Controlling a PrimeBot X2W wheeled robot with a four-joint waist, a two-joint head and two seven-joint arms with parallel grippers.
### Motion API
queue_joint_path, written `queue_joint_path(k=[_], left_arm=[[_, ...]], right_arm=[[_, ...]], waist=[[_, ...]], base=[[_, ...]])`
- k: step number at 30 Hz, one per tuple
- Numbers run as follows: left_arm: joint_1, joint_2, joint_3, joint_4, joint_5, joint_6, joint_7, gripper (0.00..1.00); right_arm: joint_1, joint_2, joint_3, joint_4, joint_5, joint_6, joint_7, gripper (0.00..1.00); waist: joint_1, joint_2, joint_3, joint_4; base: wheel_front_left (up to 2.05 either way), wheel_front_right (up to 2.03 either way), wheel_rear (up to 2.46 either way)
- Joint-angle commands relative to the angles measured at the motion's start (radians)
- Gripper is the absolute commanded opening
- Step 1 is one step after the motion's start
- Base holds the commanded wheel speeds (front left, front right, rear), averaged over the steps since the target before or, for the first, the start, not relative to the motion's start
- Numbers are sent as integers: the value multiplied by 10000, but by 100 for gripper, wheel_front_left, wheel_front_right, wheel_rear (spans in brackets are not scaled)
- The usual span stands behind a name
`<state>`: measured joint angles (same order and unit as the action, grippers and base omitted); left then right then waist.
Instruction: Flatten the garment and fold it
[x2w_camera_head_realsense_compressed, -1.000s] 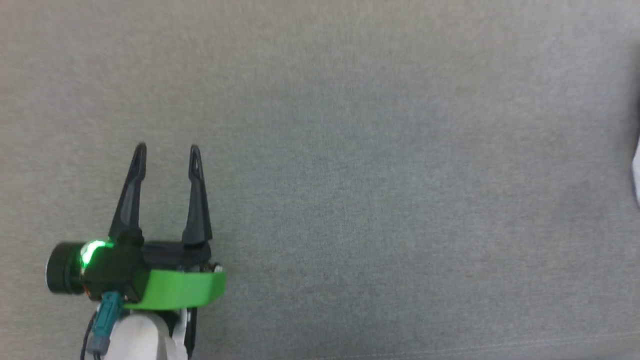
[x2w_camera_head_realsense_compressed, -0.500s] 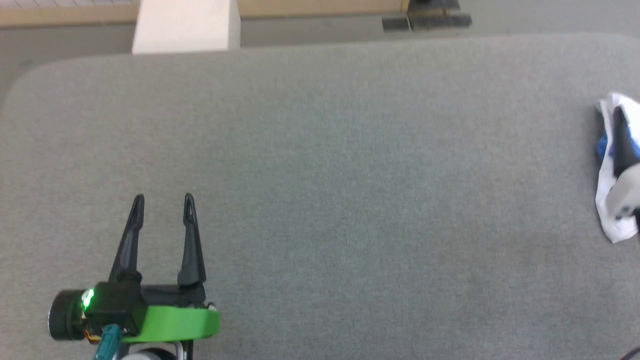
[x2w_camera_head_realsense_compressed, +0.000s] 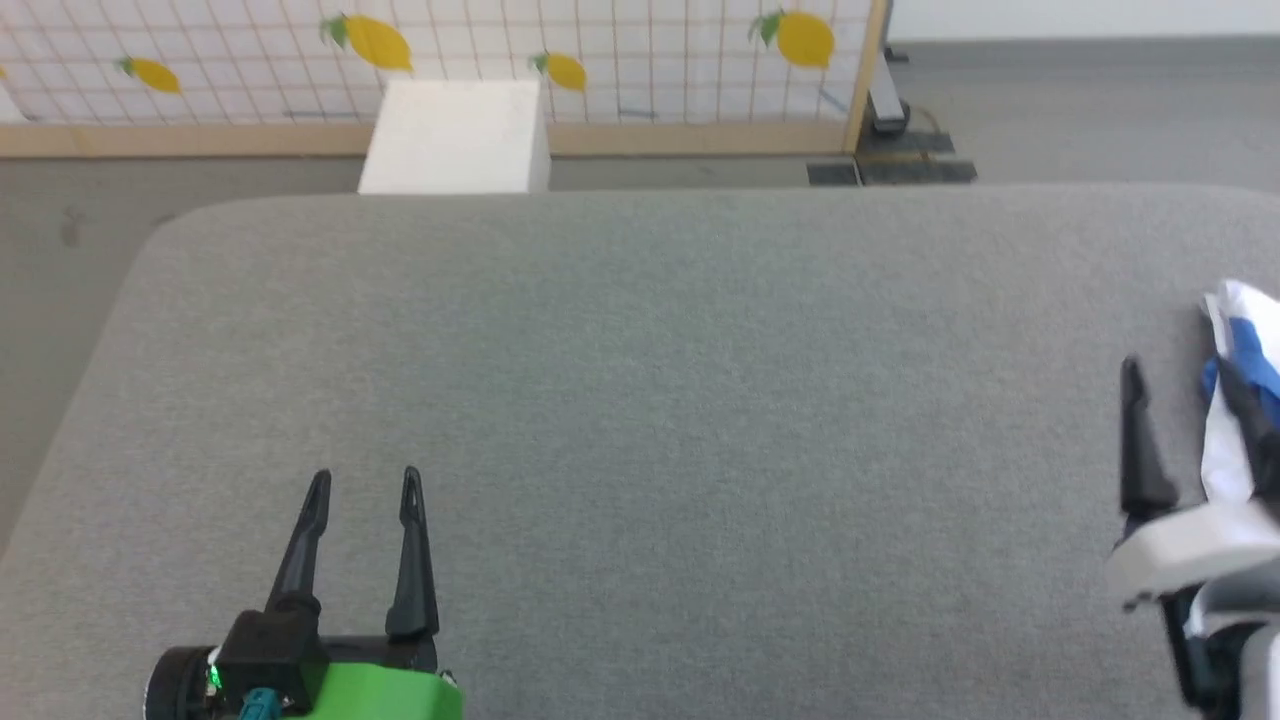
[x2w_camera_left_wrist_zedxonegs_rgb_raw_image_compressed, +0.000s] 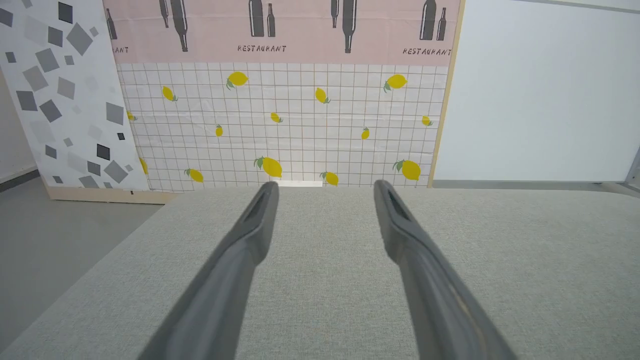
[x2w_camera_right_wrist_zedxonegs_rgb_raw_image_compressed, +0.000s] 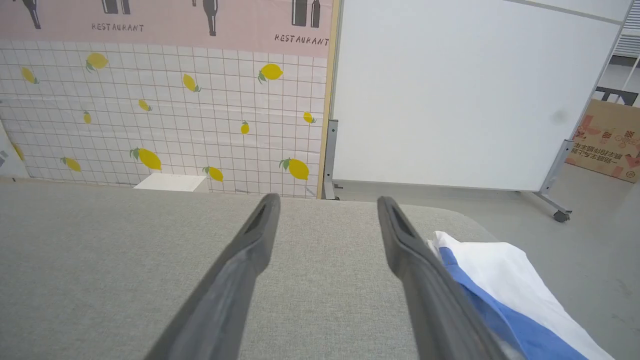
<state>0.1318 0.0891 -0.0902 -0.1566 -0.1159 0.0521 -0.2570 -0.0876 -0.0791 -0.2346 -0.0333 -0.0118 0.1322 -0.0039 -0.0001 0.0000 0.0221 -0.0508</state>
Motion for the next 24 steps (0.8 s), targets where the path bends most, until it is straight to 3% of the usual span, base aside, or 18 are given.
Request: queue_joint_path(k=[1,15,24], left_arm=[[170,-63,-15,113,-136,-83,-47,100],[749,-282,-124,286,-134,-267,-47,100],[1043,-361,-248,414,-287,-195,-47,100]], right_arm=[[270,111,93,12,-88,-15,-124,100],[1744,285,98,877,-169,-15,-1405,100],[2250,287,315,1128,-18,-15,-1531,100]], waist=[[1,0,-293,198],[1,0,-667,538],[1,0,-813,545]], base=[[0,0,0],[0,0,0],[0,0,0]])
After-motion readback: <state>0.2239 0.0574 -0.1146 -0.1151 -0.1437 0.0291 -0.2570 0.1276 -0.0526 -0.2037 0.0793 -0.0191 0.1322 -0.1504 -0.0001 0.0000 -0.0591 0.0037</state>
